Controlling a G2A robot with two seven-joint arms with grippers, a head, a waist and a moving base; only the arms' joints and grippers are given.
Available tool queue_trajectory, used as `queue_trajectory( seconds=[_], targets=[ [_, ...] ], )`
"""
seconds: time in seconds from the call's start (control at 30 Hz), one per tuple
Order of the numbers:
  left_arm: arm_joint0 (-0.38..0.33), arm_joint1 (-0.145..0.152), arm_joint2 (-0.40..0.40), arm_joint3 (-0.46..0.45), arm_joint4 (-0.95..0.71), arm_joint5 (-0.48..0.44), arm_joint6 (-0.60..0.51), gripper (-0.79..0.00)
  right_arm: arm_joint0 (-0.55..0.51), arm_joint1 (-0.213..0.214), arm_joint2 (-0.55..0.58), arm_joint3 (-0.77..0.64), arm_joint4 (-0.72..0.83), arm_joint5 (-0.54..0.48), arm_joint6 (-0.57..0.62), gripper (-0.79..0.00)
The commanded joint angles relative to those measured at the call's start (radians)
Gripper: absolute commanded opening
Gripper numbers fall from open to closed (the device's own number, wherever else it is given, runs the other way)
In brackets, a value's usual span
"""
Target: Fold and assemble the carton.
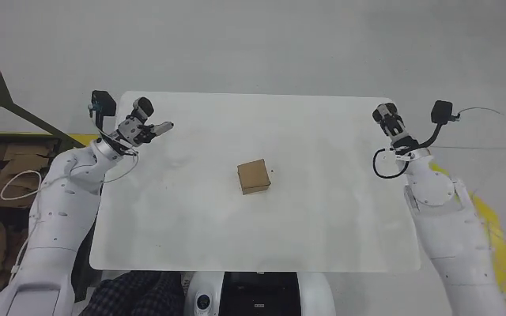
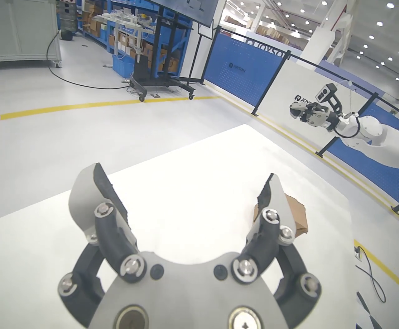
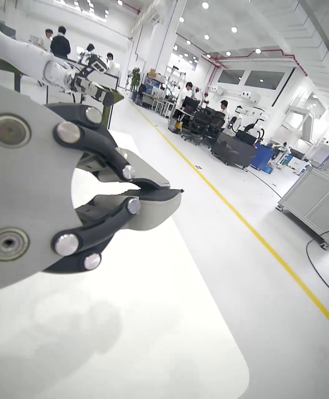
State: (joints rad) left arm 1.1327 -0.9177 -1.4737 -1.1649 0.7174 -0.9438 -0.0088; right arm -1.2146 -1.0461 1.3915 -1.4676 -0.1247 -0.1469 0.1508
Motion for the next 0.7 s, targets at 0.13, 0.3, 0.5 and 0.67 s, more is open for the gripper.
queue_trajectory(
  seconds=[0.13,0.3,0.5,0.67],
  targets=[
    [0.026,0.009,-0.046,-0.013,-0.031,-0.001,-0.012,0.0,-0.037,-0.002,0.023,-0.03,-0.052,-0.001,-0.07,-0.557],
    [0.048,0.013,-0.076,-0.031,-0.054,0.009,-0.015,0.0,-0.055,-0.006,0.031,-0.043,-0.086,0.011,-0.098,-0.286],
    [0.056,0.013,-0.083,-0.038,-0.064,0.012,-0.021,-0.001,-0.059,-0.007,0.033,-0.045,-0.086,0.011,-0.104,-0.214],
    [0.056,0.013,-0.082,-0.038,-0.064,0.012,-0.021,-0.001,-0.059,-0.007,0.033,-0.045,-0.086,0.011,-0.104,-0.041]
  ],
)
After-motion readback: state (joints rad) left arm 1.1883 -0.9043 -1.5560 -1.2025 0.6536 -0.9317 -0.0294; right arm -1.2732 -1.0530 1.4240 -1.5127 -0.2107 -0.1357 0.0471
